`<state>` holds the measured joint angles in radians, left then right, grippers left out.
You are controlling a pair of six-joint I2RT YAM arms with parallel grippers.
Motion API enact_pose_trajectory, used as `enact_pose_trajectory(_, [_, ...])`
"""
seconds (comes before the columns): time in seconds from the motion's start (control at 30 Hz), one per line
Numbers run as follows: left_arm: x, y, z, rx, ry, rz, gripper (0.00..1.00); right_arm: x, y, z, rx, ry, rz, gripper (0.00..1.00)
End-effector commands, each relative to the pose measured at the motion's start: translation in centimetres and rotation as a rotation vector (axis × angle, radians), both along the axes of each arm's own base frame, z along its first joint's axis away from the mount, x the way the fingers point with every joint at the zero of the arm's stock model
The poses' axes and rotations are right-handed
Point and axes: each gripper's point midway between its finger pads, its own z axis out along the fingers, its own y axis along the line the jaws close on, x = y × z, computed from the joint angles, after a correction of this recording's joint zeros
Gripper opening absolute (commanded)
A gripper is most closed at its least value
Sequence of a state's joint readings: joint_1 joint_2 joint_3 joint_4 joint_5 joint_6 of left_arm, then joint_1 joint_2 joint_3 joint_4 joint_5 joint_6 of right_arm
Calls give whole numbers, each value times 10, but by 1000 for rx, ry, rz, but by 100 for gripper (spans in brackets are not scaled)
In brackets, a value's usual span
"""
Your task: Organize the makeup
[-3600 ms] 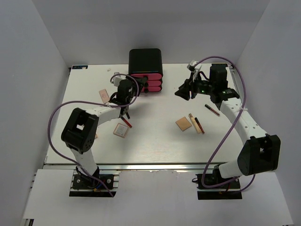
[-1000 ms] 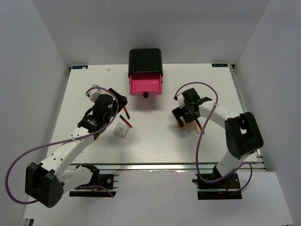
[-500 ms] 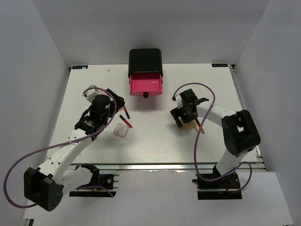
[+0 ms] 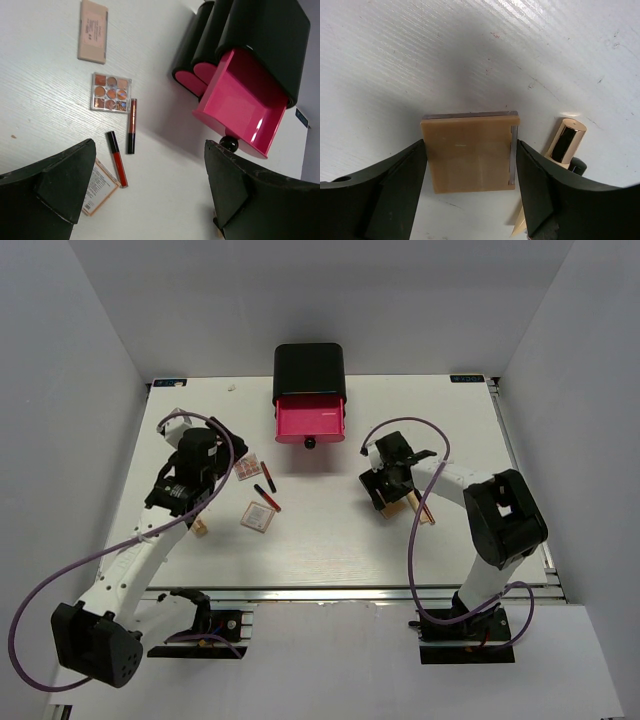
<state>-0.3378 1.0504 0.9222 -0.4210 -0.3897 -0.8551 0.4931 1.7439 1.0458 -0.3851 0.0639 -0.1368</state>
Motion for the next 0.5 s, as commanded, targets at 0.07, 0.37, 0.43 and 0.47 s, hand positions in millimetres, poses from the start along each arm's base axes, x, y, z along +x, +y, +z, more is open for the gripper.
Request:
enact_pose_trajectory(0.07, [3, 20, 18, 35, -13, 15, 98, -16, -8, -12, -31, 35, 34, 47])
enact_pose_trajectory(0.37, [22, 52, 11, -58, 52, 35, 88, 19, 42, 76, 155, -189, 346, 0])
enact_pose_trajectory(0.43, [28, 53, 6, -85, 74, 18, 87, 33, 55, 107, 191, -281, 414, 0])
enact_pose_trajectory(0.47, [30, 60, 2, -94, 92, 29, 87, 33, 64, 123, 232, -315, 454, 0])
